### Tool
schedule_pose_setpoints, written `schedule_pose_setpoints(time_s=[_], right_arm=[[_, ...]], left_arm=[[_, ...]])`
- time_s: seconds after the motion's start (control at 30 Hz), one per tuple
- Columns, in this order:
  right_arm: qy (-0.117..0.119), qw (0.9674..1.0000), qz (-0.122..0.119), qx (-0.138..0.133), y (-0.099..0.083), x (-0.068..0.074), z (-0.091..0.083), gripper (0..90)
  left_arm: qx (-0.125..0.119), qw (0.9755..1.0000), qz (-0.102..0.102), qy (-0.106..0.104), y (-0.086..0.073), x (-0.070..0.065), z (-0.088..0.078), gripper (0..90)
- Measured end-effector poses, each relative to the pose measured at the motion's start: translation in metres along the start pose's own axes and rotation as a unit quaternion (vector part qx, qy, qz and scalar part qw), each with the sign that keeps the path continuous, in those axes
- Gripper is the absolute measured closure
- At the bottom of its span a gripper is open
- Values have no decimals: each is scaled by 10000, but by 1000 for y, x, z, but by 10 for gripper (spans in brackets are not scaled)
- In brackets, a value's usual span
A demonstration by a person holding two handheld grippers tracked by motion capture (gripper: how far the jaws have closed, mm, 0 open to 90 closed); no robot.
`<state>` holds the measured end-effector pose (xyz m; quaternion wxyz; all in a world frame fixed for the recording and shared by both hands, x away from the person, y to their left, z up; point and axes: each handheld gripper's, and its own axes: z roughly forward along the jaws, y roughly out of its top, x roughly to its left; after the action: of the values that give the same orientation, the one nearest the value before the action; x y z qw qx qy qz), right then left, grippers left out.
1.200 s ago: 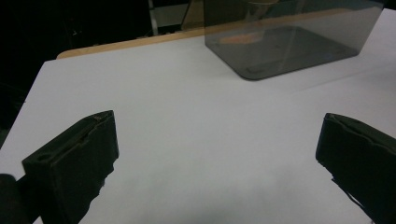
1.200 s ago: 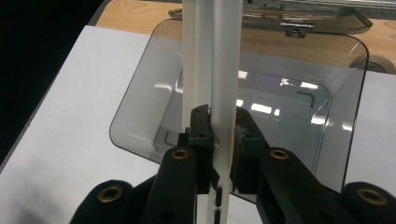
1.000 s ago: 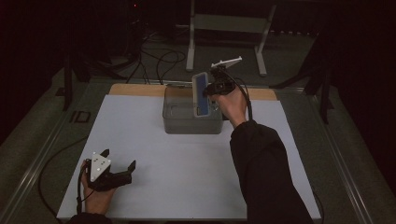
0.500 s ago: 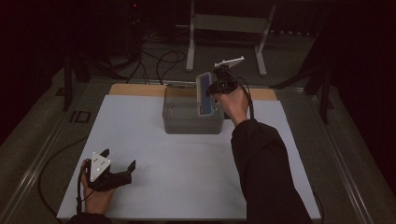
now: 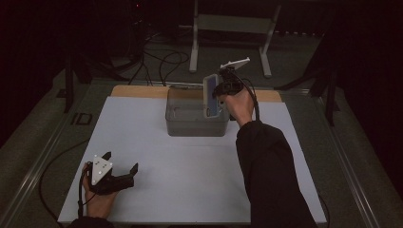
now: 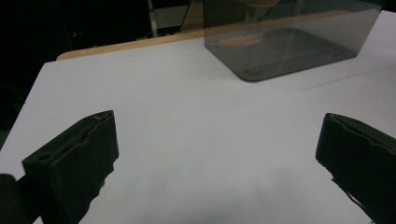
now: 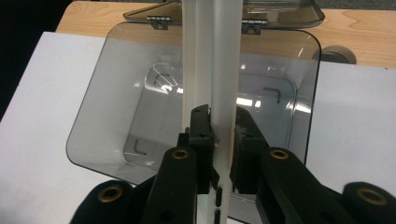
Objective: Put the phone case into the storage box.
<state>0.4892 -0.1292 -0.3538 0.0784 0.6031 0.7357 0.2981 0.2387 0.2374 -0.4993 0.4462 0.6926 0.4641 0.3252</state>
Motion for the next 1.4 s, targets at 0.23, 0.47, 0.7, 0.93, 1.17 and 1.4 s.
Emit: schedule_pose_setpoints(time_s=[0.23, 0.47, 0.7, 0.93, 1.17, 1.4], right_arm=[[-73, 10000, 2, 37, 1, -1, 2, 814], [-126, 9999, 15, 76, 1, -3, 5, 814], [-229, 9997, -7, 101, 1, -4, 8, 814], [-255, 9996, 8, 110, 1, -5, 11, 814], [-300, 9994, 41, 139, -1, -9, 14, 813], [-416, 9990, 61, 159, -3, -15, 18, 813]], left_arm=[[-4, 10000, -1, -1, 0, 0, 0, 2], [-4, 10000, -7, -3, 0, 0, 0, 2], [-7, 10000, -11, -4, 0, 0, 0, 2], [-14, 10000, -20, -7, 0, 0, 0, 2], [-13, 10000, -11, 0, 0, 0, 0, 2], [-4, 10000, -3, -1, 0, 0, 0, 2]])
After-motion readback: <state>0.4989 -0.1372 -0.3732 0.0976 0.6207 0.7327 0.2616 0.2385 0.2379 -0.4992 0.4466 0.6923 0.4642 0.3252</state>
